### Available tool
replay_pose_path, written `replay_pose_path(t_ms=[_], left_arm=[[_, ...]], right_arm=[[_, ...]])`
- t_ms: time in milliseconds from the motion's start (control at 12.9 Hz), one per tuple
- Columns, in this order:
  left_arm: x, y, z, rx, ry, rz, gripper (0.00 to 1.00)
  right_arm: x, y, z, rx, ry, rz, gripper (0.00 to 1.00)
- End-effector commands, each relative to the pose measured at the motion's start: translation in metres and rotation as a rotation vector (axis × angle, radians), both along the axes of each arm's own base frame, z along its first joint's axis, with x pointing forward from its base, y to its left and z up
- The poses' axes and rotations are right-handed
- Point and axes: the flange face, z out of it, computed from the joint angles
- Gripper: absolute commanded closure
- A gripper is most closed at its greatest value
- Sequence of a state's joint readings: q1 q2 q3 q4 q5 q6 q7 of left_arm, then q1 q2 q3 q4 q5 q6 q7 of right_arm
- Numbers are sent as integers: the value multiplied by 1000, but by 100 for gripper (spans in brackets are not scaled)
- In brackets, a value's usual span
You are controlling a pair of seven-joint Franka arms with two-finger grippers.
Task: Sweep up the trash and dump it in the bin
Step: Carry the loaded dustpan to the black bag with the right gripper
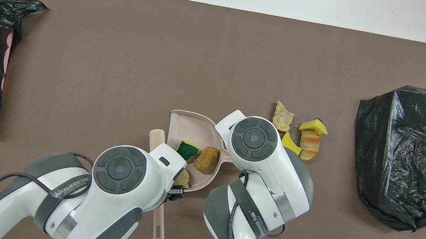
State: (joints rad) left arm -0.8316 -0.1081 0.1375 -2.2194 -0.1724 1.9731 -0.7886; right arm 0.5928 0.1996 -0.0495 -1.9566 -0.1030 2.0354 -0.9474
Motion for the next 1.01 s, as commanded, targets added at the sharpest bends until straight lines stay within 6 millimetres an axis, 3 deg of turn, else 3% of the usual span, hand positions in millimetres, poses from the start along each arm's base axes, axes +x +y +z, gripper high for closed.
replay_pose_path(t_ms=[0,233,310,466,698,931], left_arm=[[-2,22,25,12,5,11,100],[-28,26,15,22,18,-3,100],[-42,15,9,28,20,-35,100],[-73,-9,-14,22,-13,-35,100],[-118,-40,-37,7,-53,-59,100],[-142,-51,-57,-6,-75,-78,100]], right_arm=[[9,-34,31,9,-17,-70,100],[21,-94,86,41,-29,-160,100],[26,-111,102,52,-41,-161,100],[37,-168,139,83,-88,-175,100],[47,-280,195,90,-109,-209,100],[38,-406,209,99,-109,-299,100]])
